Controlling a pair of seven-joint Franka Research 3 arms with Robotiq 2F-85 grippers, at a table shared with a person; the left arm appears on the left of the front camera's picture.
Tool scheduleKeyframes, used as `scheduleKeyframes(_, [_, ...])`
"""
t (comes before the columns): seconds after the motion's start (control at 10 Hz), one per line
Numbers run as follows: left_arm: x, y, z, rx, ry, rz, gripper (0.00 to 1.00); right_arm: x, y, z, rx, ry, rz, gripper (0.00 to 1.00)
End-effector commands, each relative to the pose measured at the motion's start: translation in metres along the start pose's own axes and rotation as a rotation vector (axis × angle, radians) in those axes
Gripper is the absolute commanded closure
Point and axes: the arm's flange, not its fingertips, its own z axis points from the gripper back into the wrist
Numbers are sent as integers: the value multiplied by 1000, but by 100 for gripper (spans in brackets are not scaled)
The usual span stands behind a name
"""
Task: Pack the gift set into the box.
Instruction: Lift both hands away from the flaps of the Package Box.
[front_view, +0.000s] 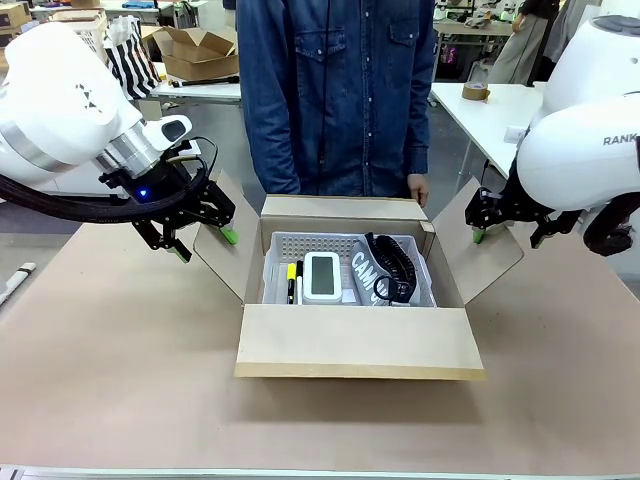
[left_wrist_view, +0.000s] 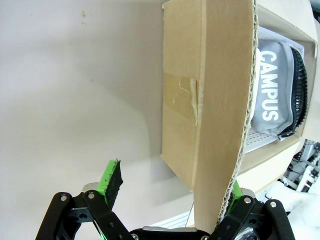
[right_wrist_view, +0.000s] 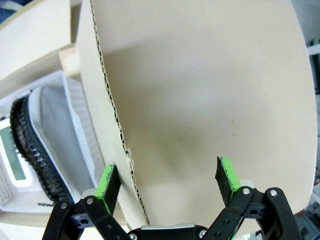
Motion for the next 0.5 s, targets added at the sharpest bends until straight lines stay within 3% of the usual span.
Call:
scheduleKeyframes(0.0, [0,0,1,13,-6,3,0,2,-1,3,-1,2,-3,0])
scheduleKeyframes(0.4, [0,0,1,13,-6,3,0,2,-1,3,-1,2,-3,0])
